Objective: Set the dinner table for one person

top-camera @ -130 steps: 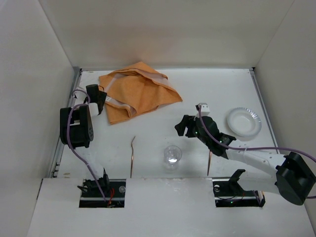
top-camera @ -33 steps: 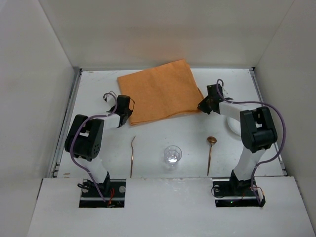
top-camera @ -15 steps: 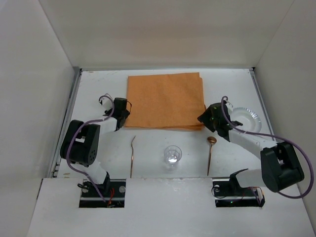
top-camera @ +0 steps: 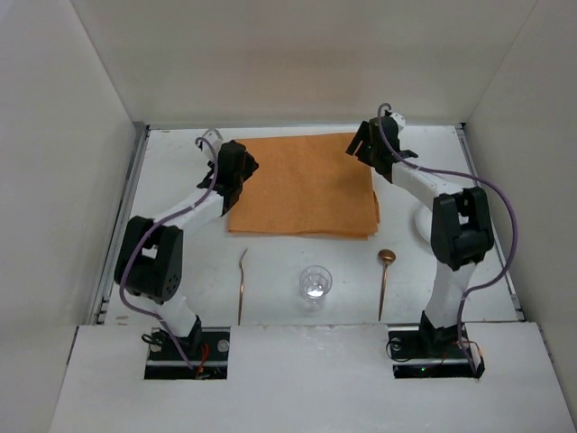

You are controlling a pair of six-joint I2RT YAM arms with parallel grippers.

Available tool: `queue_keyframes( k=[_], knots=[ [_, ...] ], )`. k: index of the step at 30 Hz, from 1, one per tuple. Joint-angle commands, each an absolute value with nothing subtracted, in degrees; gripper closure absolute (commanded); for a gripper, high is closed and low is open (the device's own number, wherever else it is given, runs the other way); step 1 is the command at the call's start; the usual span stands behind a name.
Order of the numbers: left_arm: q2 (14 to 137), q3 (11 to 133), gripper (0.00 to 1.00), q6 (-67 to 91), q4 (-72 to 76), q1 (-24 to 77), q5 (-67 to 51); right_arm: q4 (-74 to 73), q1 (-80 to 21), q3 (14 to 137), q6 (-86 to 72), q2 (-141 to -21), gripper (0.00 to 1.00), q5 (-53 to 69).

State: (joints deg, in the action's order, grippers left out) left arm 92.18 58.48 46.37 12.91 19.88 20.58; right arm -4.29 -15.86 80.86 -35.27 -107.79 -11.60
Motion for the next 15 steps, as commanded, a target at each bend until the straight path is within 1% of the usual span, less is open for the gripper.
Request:
queue_keyframes(
  k=[1,4,8,10,11,12,15],
  knots=[
    [99.73,66.07,0.56,46.32,13.54,20.0,17.32,-9.83,-14.37,90.32,-31.03,-114.59,0.24,-13.01],
    [107.2,72.49,0.56,46.06,13.62,19.03,16.26,-15.71,-12.79,97.36,-30.85,-120.39,0.27,-14.94],
    [114.59,77.34,0.57,47.19,13.71,16.83,15.38,-21.35,-12.52,105.89,-28.66,-126.46,0.37,-14.77],
    [116.71,78.22,0.57,47.81,13.19,16.22,15.56,-24.24,-12.26,110.02,-28.56,-129.19,0.5,-15.03],
    [117.15,77.96,0.58,47.99,13.01,15.95,15.73,-26.43,-11.82,112.48,-29.0,-130.59,0.59,-15.64],
    [117.33,77.35,0.58,48.25,12.92,15.69,15.99,-27.93,-11.47,114.41,-29.53,-131.74,0.66,-16.34],
    [116.64,73.84,0.58,49.13,12.74,14.99,18.01,-33.38,-11.03,122.23,-29.27,-136.65,0.78,-18.01]
  ],
)
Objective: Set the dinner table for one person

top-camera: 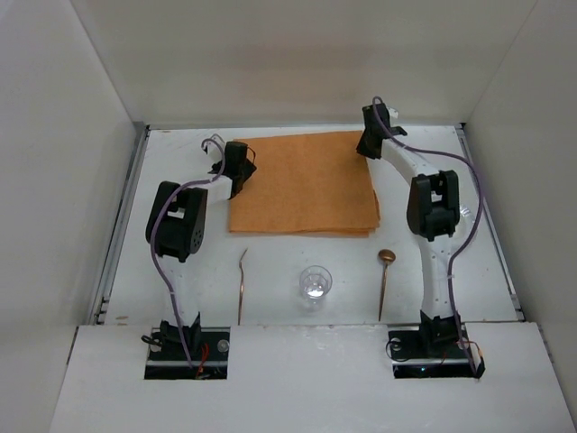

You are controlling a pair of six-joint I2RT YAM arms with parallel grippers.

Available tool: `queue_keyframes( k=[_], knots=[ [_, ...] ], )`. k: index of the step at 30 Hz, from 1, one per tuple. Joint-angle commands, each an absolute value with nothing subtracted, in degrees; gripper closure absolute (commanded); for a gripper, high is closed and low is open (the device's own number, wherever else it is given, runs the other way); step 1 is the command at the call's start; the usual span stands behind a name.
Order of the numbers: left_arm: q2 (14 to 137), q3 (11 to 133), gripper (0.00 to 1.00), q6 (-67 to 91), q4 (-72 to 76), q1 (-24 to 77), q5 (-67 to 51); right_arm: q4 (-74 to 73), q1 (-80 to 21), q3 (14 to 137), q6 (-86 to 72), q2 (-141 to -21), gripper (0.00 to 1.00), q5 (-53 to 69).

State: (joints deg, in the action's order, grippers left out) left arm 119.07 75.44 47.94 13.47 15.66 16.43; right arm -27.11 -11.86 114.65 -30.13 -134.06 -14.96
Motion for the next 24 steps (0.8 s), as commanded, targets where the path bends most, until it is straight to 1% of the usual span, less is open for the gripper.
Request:
queue_keyframes(
  k=[1,3,6,8,9,10,12,16,18,21,24],
  knots=[
    [116.02,72.44,0.58,49.65,12.74,14.81,18.8,-35.4,-11.03,125.13,-29.01,-138.5,0.82,-18.02],
    [114.62,69.28,0.58,50.53,13.27,14.72,20.03,-39.53,-10.94,131.37,-28.04,-142.63,0.87,-18.28],
    [112.77,65.93,0.58,50.28,14.06,14.72,22.75,-45.69,-10.42,138.85,-28.3,-147.64,0.86,-19.24],
    [111.98,64.87,0.58,50.1,14.15,14.55,23.46,-46.67,-10.24,139.4,-29.26,-147.66,0.75,-19.86],
    [111.62,64.6,0.58,50.1,14.15,14.28,23.38,-46.06,-10.5,138.26,-29.18,-146.44,0.62,-20.73],
    [111.36,64.51,0.58,50.1,14.15,14.19,23.2,-45.18,-10.5,136.86,-29.01,-145.12,0.54,-21.7],
    [110.31,64.42,0.58,49.57,14.15,14.19,22.94,-42.12,-10.5,132.74,-27.69,-141.35,0.45,-22.67],
    [106.45,63.29,0.58,46.24,15.55,14.98,23.38,-33.42,-10.94,120.71,-26.46,-131.16,0.34,-23.03],
    [104.07,62.41,0.58,44.39,16.52,15.68,23.29,-28.85,-10.94,114.81,-26.46,-126.06,0.31,-23.12],
    [101.08,61.61,0.58,43.24,16.87,17.0,23.03,-23.39,-10.94,110.05,-26.28,-121.74,0.32,-22.59],
    [99.84,61.7,0.58,43.33,16.87,18.93,21.72,-21.27,-10.94,111.87,-25.05,-123.74,0.42,-17.69]
  ],
)
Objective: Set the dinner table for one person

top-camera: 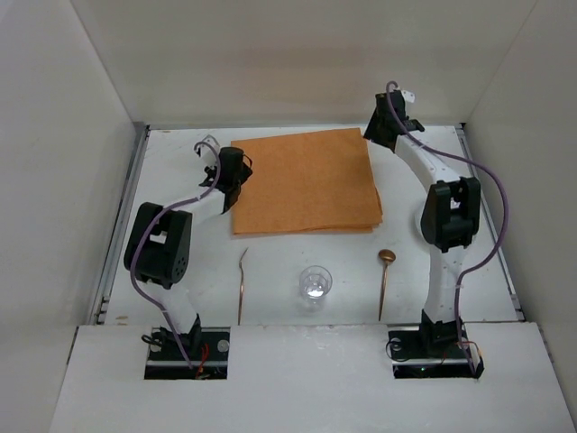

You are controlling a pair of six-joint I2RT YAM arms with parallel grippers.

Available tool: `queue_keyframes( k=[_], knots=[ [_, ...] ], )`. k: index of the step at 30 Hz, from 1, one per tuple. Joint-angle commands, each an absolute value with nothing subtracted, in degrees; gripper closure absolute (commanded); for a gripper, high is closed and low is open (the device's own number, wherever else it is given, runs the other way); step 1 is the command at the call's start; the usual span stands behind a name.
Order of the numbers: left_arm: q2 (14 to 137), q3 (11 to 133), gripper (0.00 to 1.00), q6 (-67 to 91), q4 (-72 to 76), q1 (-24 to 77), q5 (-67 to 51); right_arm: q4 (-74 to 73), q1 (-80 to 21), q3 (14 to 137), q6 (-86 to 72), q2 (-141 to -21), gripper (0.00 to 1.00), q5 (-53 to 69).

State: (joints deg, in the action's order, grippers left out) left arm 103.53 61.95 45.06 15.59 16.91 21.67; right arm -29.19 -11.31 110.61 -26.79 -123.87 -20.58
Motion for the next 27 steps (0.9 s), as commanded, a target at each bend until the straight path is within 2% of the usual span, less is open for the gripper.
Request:
queue_keyframes(
  k=[1,6,9,14,17,22,27],
  knots=[
    [99.84,61.79,0.58,43.59,16.87,19.55,21.1,-21.44,-11.2,113.89,-25.31,-125.49,0.45,-15.49],
    [101.34,61.79,0.58,46.23,16.52,23.85,16.35,-25.03,-11.47,128.46,-29.52,-137.7,0.64,-8.8],
    [101.6,59.07,0.58,47.63,16.35,25.79,15.3,-31.97,-11.03,140.58,-32.6,-146.31,0.71,-7.13],
    [100.81,53.36,0.58,48.34,16.17,25.8,15.91,-45.24,-10.5,158.53,-33.57,-156.96,0.73,-7.03],
    [99.85,49.76,0.58,49.13,15.73,24.83,16.35,-52.01,-10.06,163.64,-35.15,-159.52,0.74,-9.48],
    [96.95,44.92,0.58,48.43,15.64,24.13,19.59,-61.68,-10.15,169.35,-35.95,-160.13,0.81,-17.56],
    [93.35,41.4,0.57,46.76,15.56,24.21,22.67,-69.6,-10.5,181.32,-34.54,-163.65,0.88,-22.41]
  ],
)
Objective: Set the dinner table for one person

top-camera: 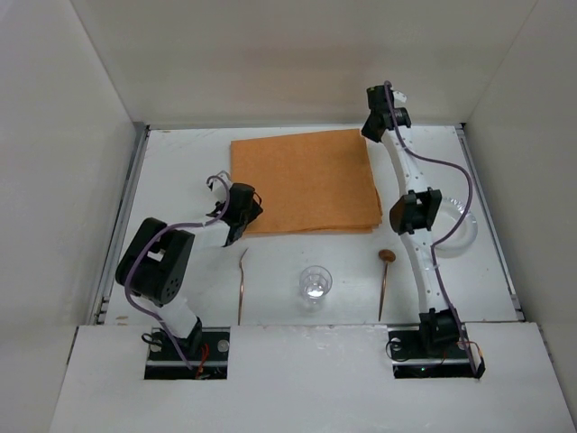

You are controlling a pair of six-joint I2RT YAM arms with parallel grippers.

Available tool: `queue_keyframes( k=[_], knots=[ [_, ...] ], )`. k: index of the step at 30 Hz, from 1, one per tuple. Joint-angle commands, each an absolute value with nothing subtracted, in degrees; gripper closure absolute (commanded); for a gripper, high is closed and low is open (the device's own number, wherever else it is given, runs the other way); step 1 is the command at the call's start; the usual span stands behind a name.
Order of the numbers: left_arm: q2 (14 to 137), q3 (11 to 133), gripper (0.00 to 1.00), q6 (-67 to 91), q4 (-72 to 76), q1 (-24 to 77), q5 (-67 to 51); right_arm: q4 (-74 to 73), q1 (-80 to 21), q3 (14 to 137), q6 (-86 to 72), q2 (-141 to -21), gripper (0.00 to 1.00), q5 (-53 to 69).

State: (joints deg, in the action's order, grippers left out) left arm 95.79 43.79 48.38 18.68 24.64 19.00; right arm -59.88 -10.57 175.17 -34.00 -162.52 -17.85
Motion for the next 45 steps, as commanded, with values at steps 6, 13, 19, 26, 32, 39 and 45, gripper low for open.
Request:
queue_keyframes(
  k=[6,13,19,26,32,39,45],
  knots=[
    [88.52,39.46,0.56,45.09,17.05,25.96,22.94,-69.26,-13.13,181.23,-29.37,-157.34,0.78,-24.43],
    [74.64,36.66,0.5,38.77,22.31,30.97,25.66,-70.65,-18.14,181.23,-21.71,-141.0,0.6,-26.98],
    [65.93,33.05,0.41,34.1,24.79,35.19,24.96,-71.73,-28.14,173.7,-18.55,-126.68,0.59,-28.12],
    [60.21,29.36,0.38,33.84,24.52,38.8,24.61,-39.79,-39.32,111.82,-13.8,-88.21,0.44,-41.74],
    [57.92,27.69,0.34,32.96,23.64,39.94,24.34,-25.41,-38.38,69.49,-25.71,-64.37,0.32,-42.8],
    [60.37,24.53,0.37,32.96,30.13,40.21,23.91,-18.91,-10.99,39.76,-43.84,-41.16,0.3,-30.26],
    [62.66,23.2,0.38,32.87,33.57,40.21,23.29,-13.01,11.81,28.04,-49.48,-39.72,0.28,-14.16]
  ],
)
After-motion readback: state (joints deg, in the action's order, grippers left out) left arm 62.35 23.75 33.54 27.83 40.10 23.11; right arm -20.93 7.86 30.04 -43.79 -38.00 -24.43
